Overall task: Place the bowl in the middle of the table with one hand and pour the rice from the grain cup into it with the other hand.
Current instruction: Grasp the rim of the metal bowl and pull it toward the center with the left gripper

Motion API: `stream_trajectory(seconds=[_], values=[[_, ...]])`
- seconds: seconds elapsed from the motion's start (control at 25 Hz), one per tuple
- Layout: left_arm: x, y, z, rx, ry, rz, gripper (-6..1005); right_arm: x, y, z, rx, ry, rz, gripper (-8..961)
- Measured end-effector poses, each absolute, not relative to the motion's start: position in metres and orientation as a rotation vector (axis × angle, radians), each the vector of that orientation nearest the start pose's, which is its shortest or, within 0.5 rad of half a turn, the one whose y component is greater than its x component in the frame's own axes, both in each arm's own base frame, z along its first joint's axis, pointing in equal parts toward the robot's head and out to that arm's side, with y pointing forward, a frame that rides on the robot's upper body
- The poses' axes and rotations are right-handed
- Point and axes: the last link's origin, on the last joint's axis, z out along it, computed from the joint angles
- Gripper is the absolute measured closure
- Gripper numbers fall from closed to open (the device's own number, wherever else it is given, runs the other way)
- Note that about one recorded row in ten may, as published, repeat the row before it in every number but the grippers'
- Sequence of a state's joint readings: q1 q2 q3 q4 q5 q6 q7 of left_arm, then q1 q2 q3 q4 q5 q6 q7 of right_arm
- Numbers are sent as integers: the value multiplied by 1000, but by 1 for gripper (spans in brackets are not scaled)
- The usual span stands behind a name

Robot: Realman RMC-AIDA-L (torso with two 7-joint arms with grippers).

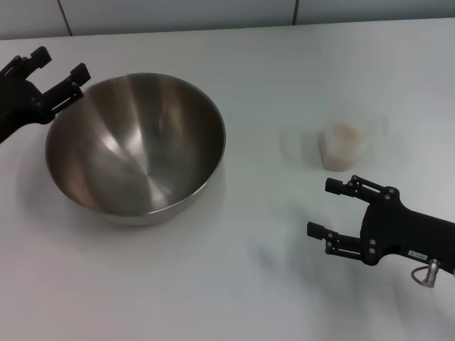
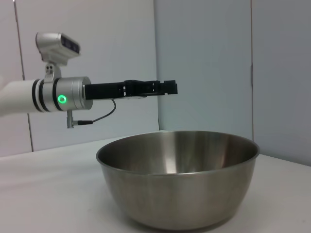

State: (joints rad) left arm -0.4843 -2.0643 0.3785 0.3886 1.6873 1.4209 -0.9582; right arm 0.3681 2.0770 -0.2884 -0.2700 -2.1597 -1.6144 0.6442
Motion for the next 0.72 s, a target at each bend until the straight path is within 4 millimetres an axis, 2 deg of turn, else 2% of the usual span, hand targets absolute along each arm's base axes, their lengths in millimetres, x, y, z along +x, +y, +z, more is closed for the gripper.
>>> stream_trajectory(seconds=[0.2,0.32,0.36,0.44,0.48,0.72], values=[[-293,354,44,-2246,-623,-813,244,322,240,-38,-2524,348,819,128],[-284,367,50,-2342,-685,-608,247,322,241,-38,-2524,346,818,128],[-284,367,50,-2342,-685,-608,248,322,241,-37,-2524,346,818,128],[-279,376,52,-2387,-718,-461,250,322,241,-37,-2525,342,820,128],[-279,376,52,-2387,-718,-461,251,322,241,-37,-2525,342,820,128],[-271,390,52,-2440,-763,-212,256,322,242,-37,-2525,340,820,128]])
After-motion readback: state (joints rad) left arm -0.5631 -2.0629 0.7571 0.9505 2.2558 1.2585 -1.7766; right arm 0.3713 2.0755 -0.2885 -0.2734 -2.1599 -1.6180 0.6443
